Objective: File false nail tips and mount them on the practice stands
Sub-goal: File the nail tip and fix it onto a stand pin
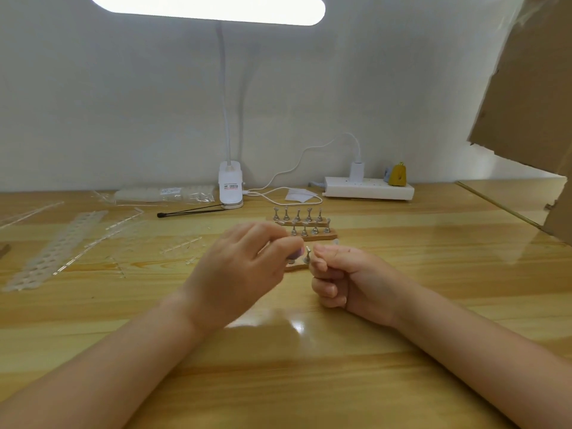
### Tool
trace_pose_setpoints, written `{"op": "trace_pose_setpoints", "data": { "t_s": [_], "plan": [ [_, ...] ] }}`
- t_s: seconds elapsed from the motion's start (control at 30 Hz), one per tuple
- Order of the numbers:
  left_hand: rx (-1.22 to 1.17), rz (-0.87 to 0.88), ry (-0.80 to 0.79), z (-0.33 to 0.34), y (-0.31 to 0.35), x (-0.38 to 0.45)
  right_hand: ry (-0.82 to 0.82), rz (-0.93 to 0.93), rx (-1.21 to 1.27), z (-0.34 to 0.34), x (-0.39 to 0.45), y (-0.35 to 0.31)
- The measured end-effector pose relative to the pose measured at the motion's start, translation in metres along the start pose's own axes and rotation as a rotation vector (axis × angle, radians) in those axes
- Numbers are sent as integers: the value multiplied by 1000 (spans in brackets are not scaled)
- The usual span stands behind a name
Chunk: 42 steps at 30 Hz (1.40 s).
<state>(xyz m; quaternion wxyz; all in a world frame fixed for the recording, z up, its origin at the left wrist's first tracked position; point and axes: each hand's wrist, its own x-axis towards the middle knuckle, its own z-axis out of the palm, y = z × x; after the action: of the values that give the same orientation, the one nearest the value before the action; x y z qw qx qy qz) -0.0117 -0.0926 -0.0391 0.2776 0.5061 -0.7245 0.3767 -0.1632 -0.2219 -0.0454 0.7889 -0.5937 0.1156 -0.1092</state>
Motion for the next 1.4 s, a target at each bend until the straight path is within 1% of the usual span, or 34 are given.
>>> {"op": "trace_pose_setpoints", "data": {
  "t_s": [0.1,0.17,0.27,0.33,0.43,0.5,0.53,0.6,0.67,0.7,0.77,0.83,0.87,0.97,1.03,1.1,1.17,1.2,1.27,1.33,1.4],
  "plan": [
    [-44,111,61,7,15,7,-35,-15,-42,1,0,0],
    [-22,145,41,8,19,9,-43,-10,-63,1,0,0],
    [81,58,-25,6,8,3,-2,14,-4,0,1,0],
    [121,-2,-29,4,3,0,26,13,17,0,1,1],
    [39,50,39,5,14,7,86,-18,-16,1,3,4],
    [1,116,20,7,22,12,110,-28,-47,2,4,5],
    [13,117,-5,6,21,12,128,-27,-35,2,4,5],
    [99,59,-45,2,9,8,190,-10,36,2,5,4],
    [165,-12,-23,-1,-2,3,229,0,76,1,6,4],
    [154,-21,4,-1,-3,2,227,0,67,2,6,4],
    [90,48,26,3,9,7,180,1,11,2,5,5],
    [33,122,4,8,24,10,125,3,-47,3,4,3],
    [31,120,-14,8,24,10,119,4,-46,3,3,3],
    [104,7,-26,4,6,2,178,18,17,1,4,2],
    [117,-33,1,2,1,0,181,15,26,2,4,4],
    [59,41,37,4,10,3,134,0,-2,2,5,4],
    [0,147,24,8,24,9,57,-4,-84,2,4,3],
    [-8,163,12,9,26,10,33,-8,-105,1,4,3],
    [25,127,3,8,19,9,42,-3,-60,0,4,2],
    [92,41,6,6,5,4,69,0,4,0,4,3],
    [99,-24,24,3,-2,0,61,-5,4,0,5,5]
  ]
}}
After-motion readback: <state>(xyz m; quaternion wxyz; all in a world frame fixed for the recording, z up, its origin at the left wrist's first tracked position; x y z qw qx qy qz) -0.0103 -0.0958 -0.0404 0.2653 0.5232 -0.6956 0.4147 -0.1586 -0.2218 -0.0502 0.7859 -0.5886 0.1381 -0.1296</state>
